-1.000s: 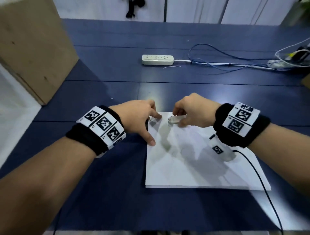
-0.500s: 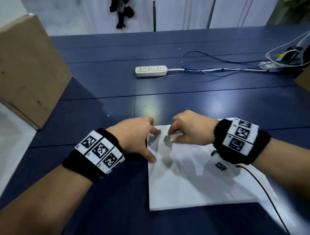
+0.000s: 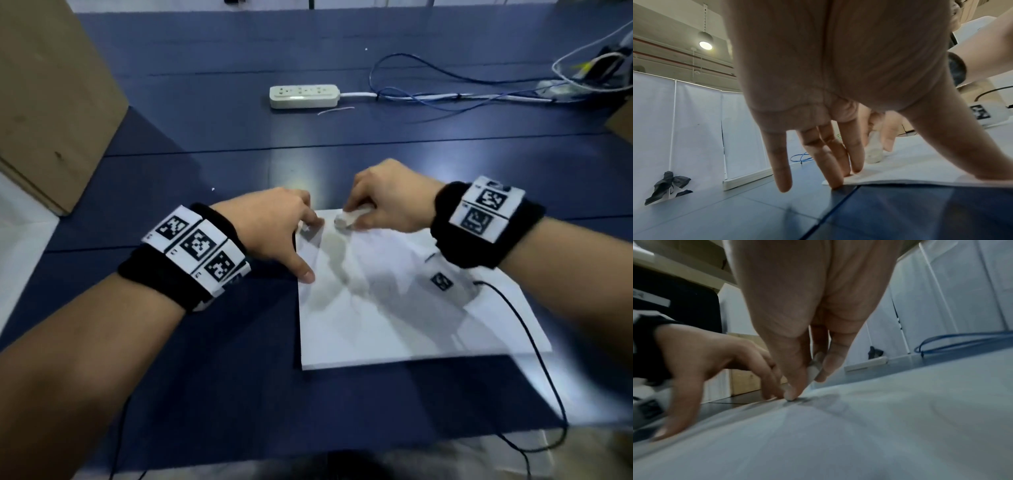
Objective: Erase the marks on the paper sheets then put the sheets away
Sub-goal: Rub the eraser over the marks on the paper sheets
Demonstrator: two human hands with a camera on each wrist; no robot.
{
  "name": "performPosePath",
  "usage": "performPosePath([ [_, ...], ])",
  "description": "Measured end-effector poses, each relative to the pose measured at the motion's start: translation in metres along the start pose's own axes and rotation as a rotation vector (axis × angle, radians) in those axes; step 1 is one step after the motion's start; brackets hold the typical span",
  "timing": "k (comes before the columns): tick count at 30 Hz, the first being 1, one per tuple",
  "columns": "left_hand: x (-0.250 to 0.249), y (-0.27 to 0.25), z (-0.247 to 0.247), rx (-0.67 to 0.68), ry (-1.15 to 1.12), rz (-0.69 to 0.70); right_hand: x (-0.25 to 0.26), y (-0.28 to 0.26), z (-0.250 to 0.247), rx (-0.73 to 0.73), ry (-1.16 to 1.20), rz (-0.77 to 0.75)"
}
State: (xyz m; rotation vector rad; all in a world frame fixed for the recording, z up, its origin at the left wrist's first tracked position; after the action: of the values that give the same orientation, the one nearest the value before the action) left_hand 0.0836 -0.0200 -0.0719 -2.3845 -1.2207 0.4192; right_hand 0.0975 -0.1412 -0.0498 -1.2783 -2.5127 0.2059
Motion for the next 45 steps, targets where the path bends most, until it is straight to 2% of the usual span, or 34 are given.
performPosePath([
  [2,0.000,0.000,-0.001,-0.009,0.001,-0.001,-0.005,0.005,-0.003,-0.018,-0.012,0.026],
  [4,0.002,0.000,0.000,-0.012,0.003,-0.002,0.004,-0.004,0.002,-0.010,-0.007,-0.036],
  [6,0.002,0.002,0.000,-0.013,-0.007,0.002,0.017,-0.019,0.011,0.058,0.043,-0.122],
  [8,0.001,0.002,-0.001,-0.014,-0.014,0.015,0.023,-0.026,0.019,0.132,0.087,-0.138],
  [15,-0.002,0.003,-0.001,0.018,0.013,0.000,-0.009,0.008,-0.002,0.010,0.049,0.041],
  [17,0.000,0.003,-0.001,0.019,-0.004,-0.003,0.004,-0.001,0.003,0.034,0.009,-0.048],
  [20,0.001,0.002,-0.003,0.012,-0.036,-0.004,0.027,-0.023,0.018,0.145,0.028,-0.202],
  [23,0.001,0.002,-0.003,0.022,-0.033,-0.020,0.019,-0.013,0.016,0.176,0.049,-0.135],
  [28,0.001,0.002,0.000,0.034,-0.021,-0.030,-0.006,0.019,-0.007,0.029,0.054,0.002],
  [30,0.001,0.002,0.000,0.032,-0.021,-0.029,0.002,0.010,-0.002,0.029,0.018,-0.046],
  [34,0.003,0.003,0.001,0.023,-0.043,-0.014,0.029,-0.021,0.018,0.151,0.065,-0.201],
  [37,0.001,0.001,0.003,0.038,-0.030,-0.010,0.020,-0.014,0.016,0.165,0.079,-0.127],
  [42,-0.002,-0.001,0.002,0.041,-0.008,-0.011,-0.011,0.013,-0.009,0.013,0.062,0.052],
  [45,0.000,0.001,0.003,0.037,-0.011,-0.014,-0.001,-0.001,-0.003,0.033,0.040,-0.016],
])
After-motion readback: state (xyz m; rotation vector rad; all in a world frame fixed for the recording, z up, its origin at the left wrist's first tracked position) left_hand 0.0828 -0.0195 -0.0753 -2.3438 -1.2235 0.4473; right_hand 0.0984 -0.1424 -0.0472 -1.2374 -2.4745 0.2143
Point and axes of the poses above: each hand's wrist, its own y-axis towards the middle knuckle, its own z-axis out of the palm, x = y × z, the point moved 8 cm from there along y, towards the middle knuckle, and after that the axes turned 10 degrees about x, right-handed, at the moved point
